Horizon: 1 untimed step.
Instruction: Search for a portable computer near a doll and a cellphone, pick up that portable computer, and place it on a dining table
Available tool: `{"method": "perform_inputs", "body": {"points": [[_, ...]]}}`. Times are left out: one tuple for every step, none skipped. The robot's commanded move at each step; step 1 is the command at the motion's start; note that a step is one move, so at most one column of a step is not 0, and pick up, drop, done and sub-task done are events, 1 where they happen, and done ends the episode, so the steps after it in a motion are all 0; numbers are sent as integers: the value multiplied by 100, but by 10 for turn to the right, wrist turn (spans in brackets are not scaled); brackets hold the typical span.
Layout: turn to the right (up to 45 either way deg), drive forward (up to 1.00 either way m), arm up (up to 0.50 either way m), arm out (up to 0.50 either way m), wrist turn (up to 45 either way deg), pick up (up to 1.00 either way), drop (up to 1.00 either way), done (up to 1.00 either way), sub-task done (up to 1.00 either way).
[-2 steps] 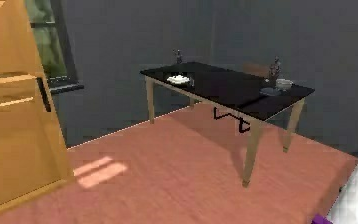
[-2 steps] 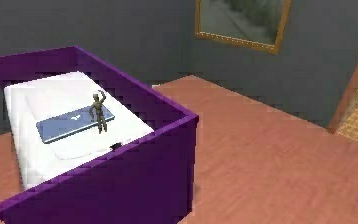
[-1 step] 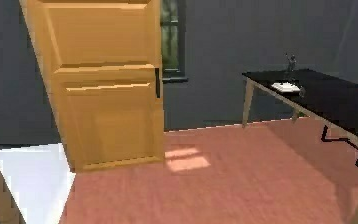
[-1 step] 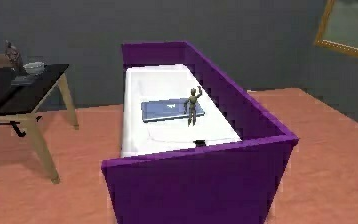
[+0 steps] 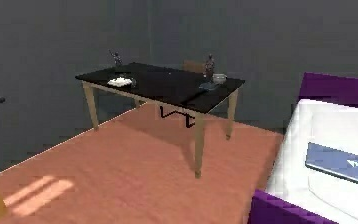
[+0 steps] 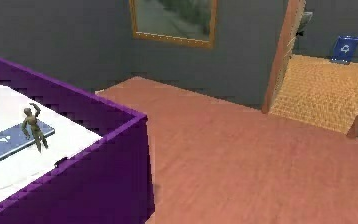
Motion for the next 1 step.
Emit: {"method": "perform_inputs", "body": {"points": [[0, 55, 0, 0, 0, 0, 0, 0, 0]]}}
